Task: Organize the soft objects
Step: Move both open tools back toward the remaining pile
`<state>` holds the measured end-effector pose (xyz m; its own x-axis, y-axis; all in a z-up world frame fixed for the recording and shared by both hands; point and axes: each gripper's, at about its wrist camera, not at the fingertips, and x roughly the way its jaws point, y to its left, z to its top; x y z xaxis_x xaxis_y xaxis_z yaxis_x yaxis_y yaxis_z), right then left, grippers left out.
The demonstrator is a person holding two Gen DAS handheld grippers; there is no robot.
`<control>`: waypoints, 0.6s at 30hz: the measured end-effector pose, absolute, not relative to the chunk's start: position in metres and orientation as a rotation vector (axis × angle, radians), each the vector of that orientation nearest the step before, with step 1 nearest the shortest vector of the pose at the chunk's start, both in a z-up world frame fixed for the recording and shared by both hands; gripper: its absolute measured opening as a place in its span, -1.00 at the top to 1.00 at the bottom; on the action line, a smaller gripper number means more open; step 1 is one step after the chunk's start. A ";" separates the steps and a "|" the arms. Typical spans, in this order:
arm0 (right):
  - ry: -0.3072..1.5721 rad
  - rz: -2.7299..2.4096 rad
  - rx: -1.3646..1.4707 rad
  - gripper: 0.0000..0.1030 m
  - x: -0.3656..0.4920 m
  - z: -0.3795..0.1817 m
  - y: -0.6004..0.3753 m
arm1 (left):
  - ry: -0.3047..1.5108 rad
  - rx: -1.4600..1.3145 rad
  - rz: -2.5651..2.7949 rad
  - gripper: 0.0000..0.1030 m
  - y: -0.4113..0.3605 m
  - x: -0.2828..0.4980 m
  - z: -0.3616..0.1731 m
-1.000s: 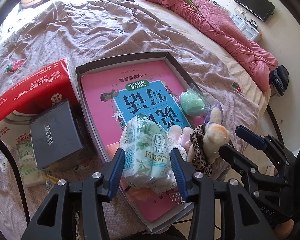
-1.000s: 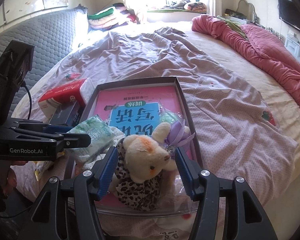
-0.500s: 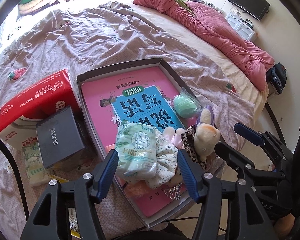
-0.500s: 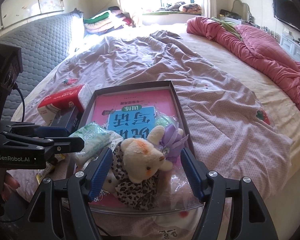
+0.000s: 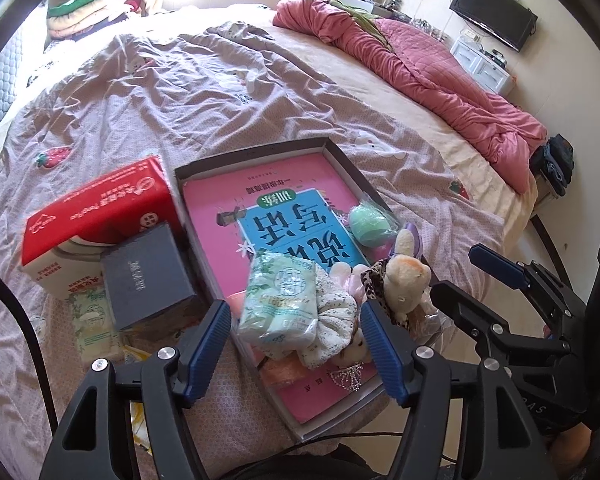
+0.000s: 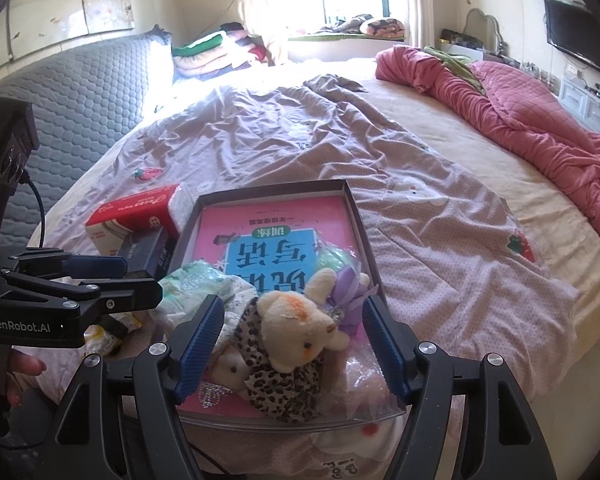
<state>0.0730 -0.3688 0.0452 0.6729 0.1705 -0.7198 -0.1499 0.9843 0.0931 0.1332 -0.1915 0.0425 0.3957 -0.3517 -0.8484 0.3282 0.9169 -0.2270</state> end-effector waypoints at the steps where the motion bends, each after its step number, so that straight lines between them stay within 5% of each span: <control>1: 0.807 0.189 0.020 -0.42 0.072 0.048 -0.365 | 1.076 -0.033 -0.426 -0.30 -0.187 0.132 0.045; 18: 0.864 0.465 -0.099 -0.43 0.061 0.043 -0.238 | 1.040 -0.171 -0.177 -0.35 -0.042 0.122 0.054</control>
<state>0.0606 -0.2383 0.0426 0.5565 0.3538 -0.7517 -0.4325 0.8959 0.1015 0.1223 -0.0422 0.0545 0.4949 -0.2258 -0.8391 0.0642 0.9725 -0.2238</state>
